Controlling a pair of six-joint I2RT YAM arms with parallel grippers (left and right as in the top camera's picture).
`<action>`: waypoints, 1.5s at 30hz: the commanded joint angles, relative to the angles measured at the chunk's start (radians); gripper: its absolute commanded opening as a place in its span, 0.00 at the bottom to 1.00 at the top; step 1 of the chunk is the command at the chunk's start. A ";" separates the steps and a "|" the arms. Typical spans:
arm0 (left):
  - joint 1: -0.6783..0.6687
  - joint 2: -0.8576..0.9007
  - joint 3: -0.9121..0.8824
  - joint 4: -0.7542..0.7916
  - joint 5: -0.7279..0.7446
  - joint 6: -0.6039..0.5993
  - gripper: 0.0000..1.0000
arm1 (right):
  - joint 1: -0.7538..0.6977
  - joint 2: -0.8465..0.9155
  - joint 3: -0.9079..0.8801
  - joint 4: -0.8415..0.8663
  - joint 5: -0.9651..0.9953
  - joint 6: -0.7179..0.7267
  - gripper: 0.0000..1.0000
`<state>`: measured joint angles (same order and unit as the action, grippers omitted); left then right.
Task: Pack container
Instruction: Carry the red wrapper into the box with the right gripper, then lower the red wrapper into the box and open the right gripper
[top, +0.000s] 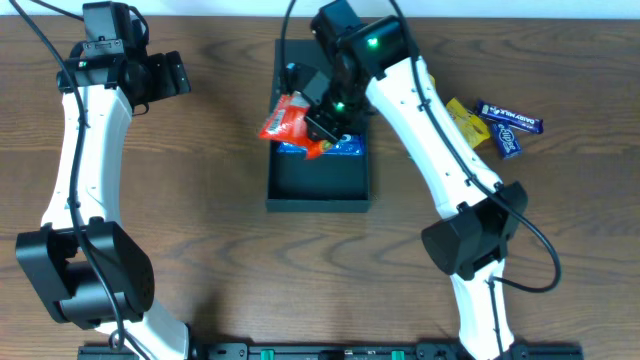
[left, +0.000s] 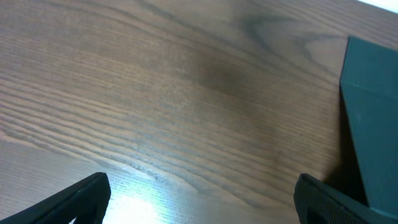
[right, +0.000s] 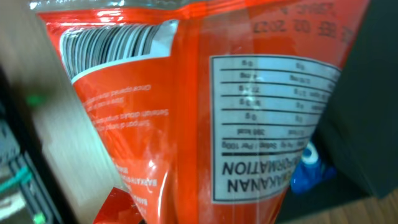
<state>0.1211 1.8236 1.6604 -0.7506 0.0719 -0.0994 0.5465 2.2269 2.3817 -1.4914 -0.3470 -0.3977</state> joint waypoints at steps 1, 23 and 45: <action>0.004 0.011 -0.004 -0.008 -0.001 0.018 0.95 | 0.002 -0.006 -0.031 0.044 0.000 0.204 0.01; 0.004 0.011 -0.004 -0.017 -0.001 0.018 0.95 | 0.099 -0.005 -0.374 0.251 0.069 0.930 0.01; 0.004 0.011 -0.004 -0.024 -0.001 0.018 0.95 | 0.081 -0.048 -0.365 0.253 0.113 0.885 0.36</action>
<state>0.1211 1.8236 1.6604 -0.7704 0.0723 -0.0994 0.6384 2.2261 2.0117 -1.2423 -0.2451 0.5152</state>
